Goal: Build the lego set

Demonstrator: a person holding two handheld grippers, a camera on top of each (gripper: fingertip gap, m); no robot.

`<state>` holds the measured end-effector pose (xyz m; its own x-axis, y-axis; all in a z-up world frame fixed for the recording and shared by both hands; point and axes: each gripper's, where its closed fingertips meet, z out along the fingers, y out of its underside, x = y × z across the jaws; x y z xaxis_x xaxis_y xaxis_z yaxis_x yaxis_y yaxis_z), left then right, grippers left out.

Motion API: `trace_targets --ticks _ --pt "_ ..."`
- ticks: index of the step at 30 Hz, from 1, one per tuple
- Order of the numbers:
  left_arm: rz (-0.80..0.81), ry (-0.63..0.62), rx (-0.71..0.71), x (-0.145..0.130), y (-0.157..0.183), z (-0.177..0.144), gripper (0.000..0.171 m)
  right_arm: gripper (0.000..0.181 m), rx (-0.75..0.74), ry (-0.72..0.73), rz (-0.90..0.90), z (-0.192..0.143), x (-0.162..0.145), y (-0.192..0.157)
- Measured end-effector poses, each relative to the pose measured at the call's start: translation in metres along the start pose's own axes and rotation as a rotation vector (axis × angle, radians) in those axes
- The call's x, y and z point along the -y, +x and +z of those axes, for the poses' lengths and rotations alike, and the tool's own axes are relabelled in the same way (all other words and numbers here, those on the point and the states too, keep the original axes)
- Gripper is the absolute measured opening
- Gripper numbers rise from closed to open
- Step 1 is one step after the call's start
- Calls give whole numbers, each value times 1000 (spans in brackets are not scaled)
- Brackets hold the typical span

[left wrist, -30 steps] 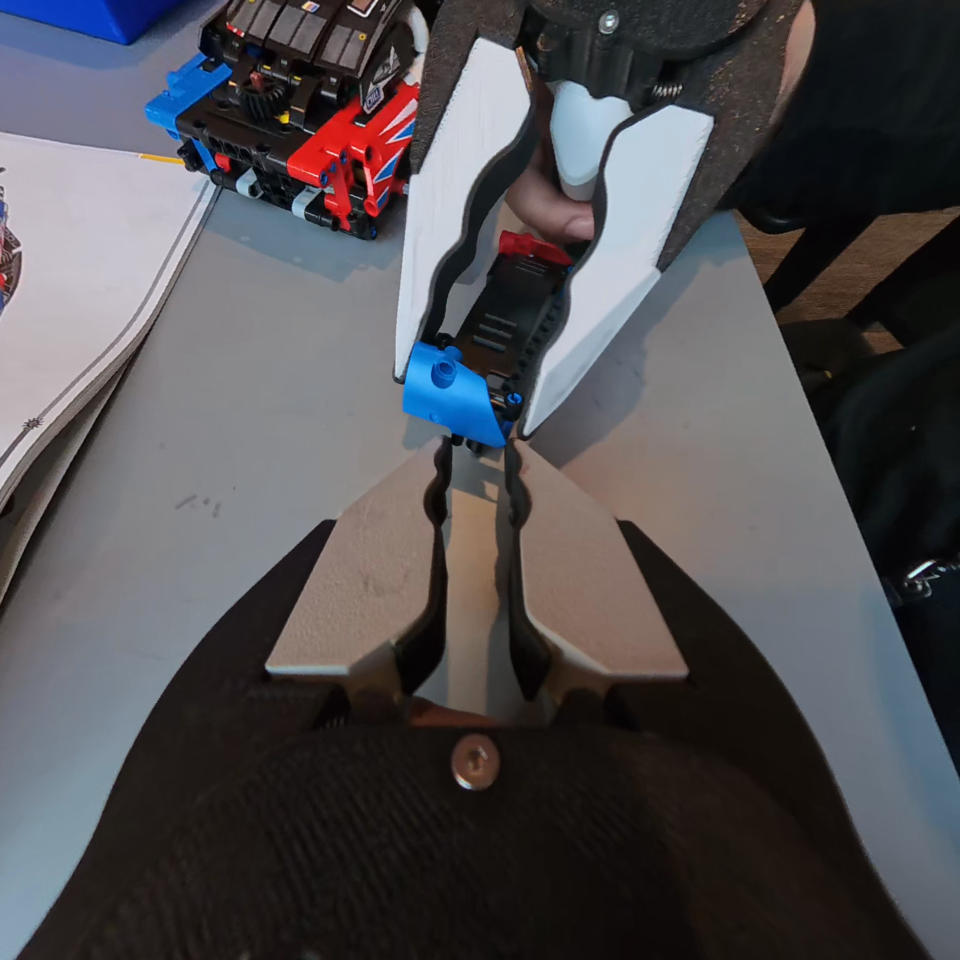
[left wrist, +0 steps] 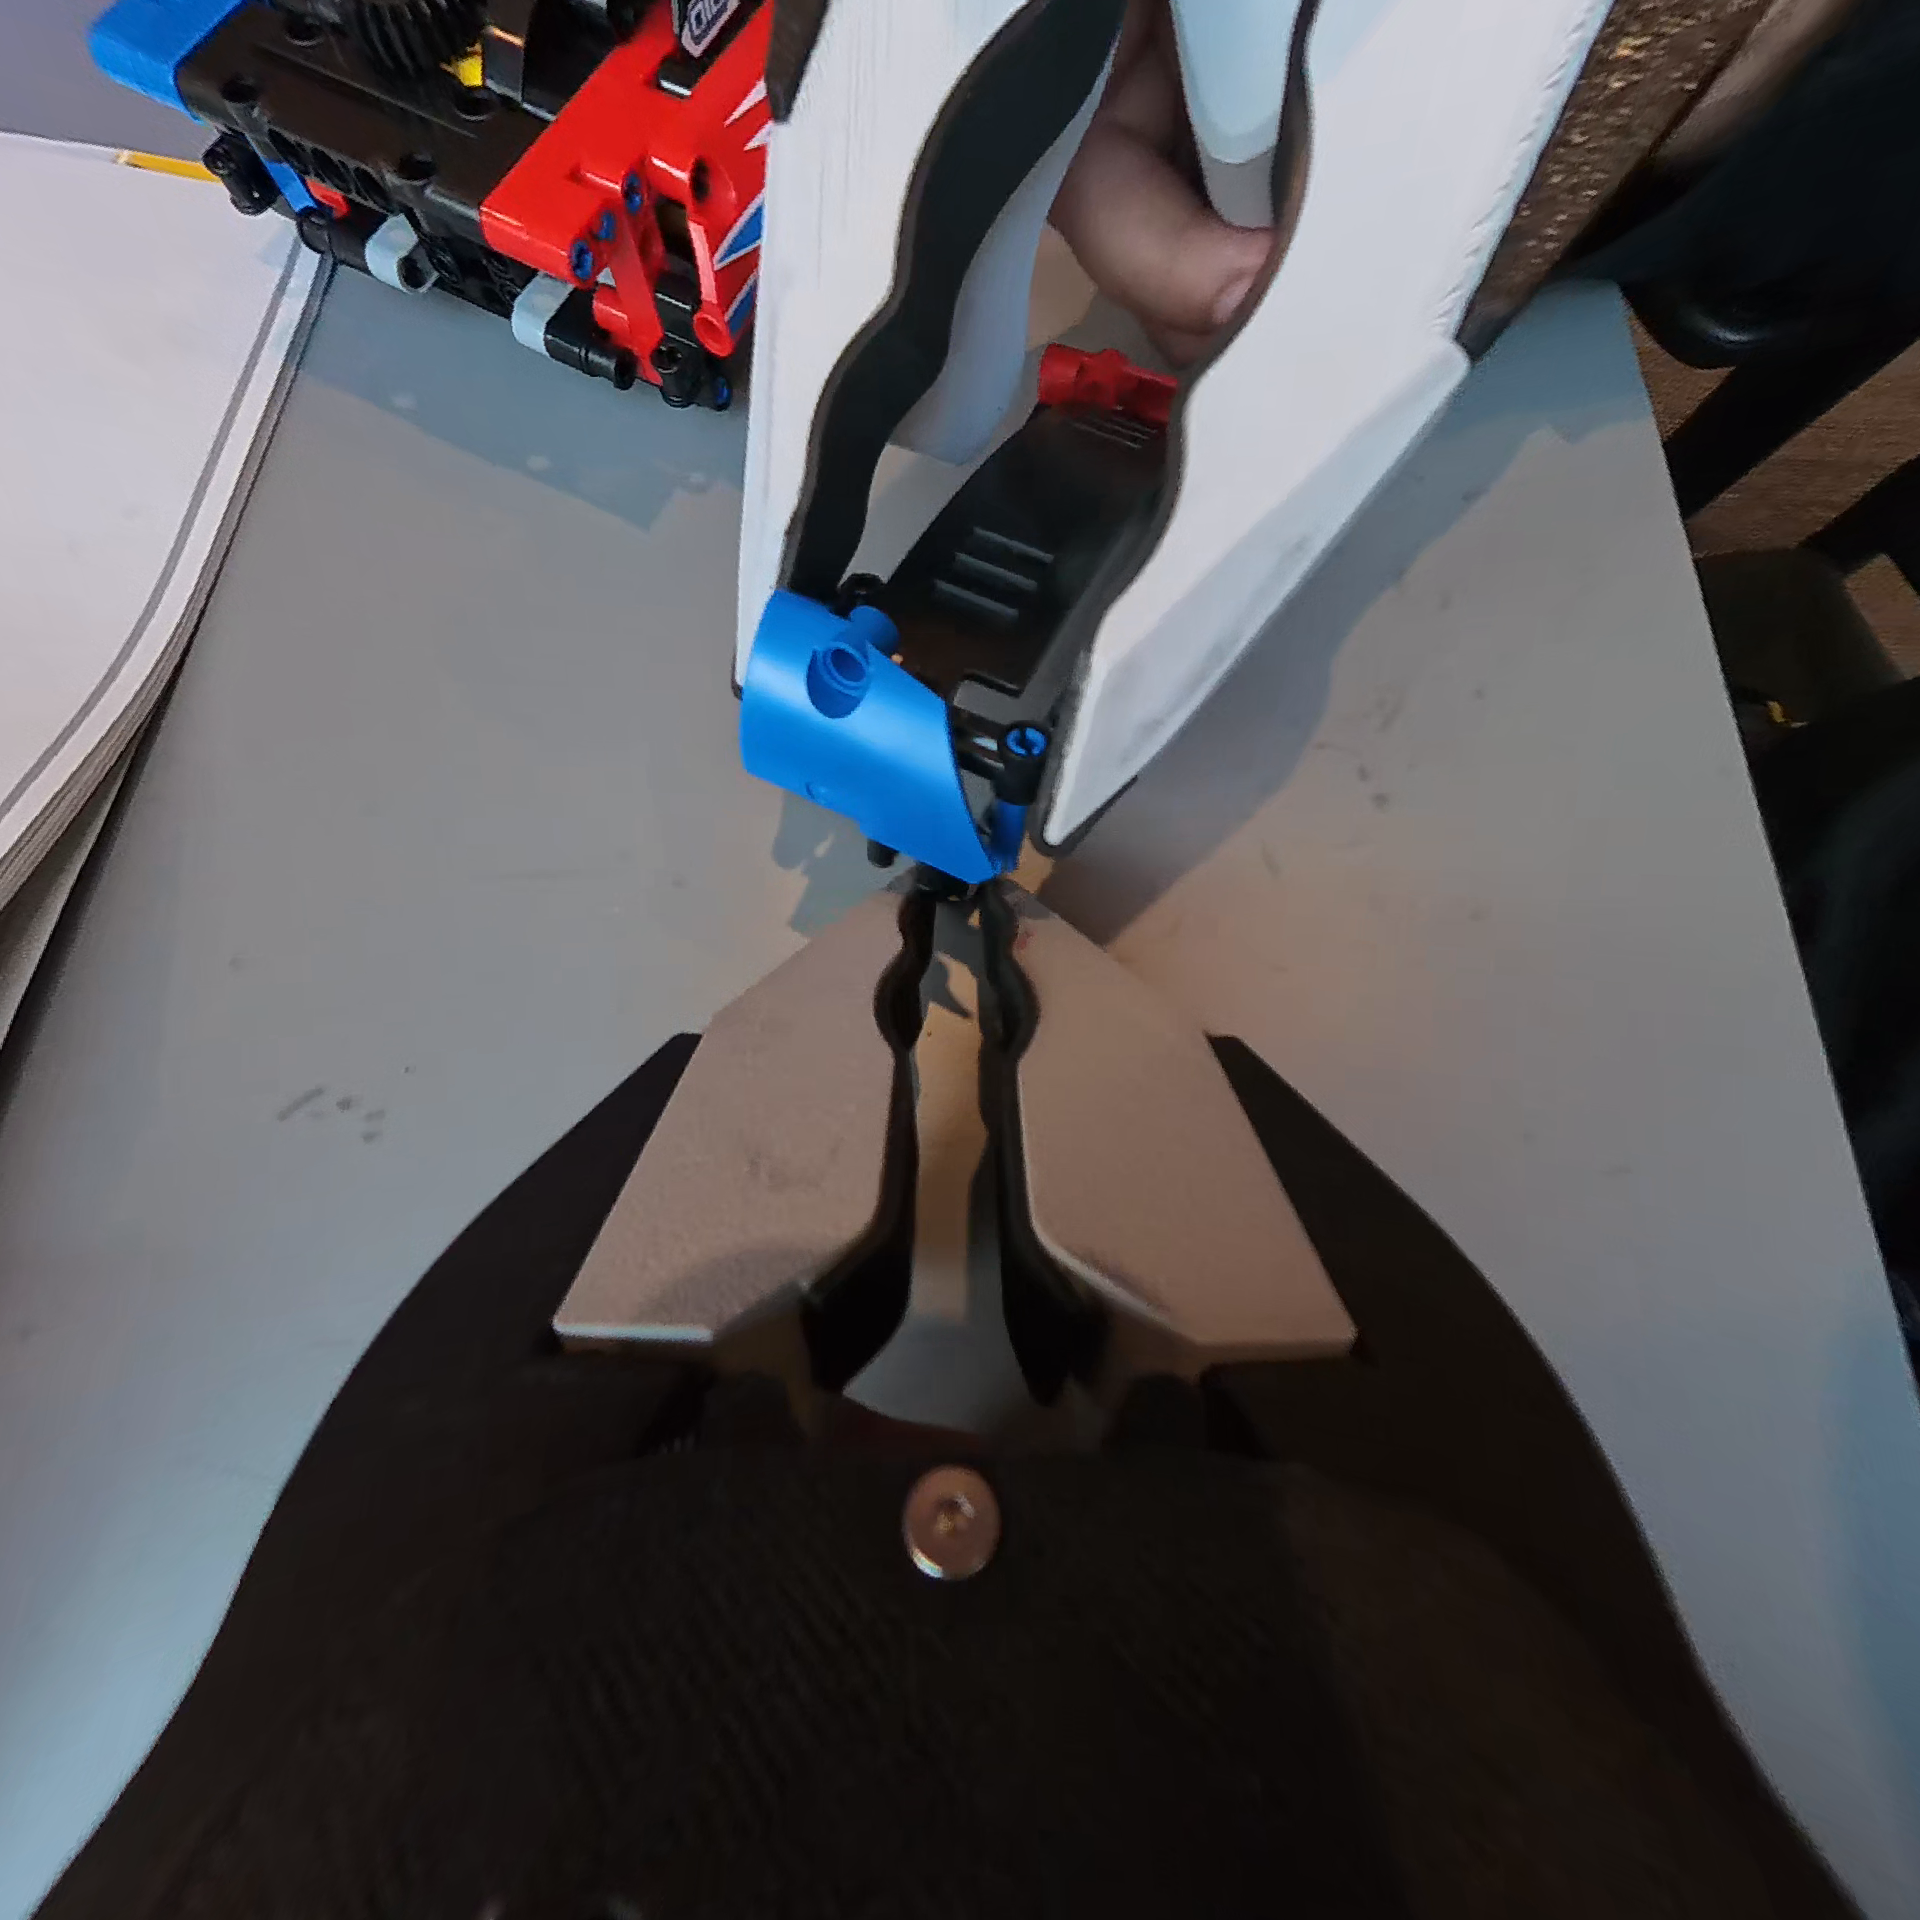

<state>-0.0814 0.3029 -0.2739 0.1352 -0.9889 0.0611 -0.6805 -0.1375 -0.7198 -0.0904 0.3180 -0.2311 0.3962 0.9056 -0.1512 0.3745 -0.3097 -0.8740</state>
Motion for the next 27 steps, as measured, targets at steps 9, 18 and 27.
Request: trace_targets --ticks 9,18,27 --pt "-34 2 45 -6 16 -5 5 43 -2 -66 -104 0 -5 -5" --pt "-61 1 86 -15 24 -14 0 36 19 -159 -217 0 -14 -14" --pt "-39 -35 157 -19 5 -29 28 34 11 -134 -192 1 -18 -14"
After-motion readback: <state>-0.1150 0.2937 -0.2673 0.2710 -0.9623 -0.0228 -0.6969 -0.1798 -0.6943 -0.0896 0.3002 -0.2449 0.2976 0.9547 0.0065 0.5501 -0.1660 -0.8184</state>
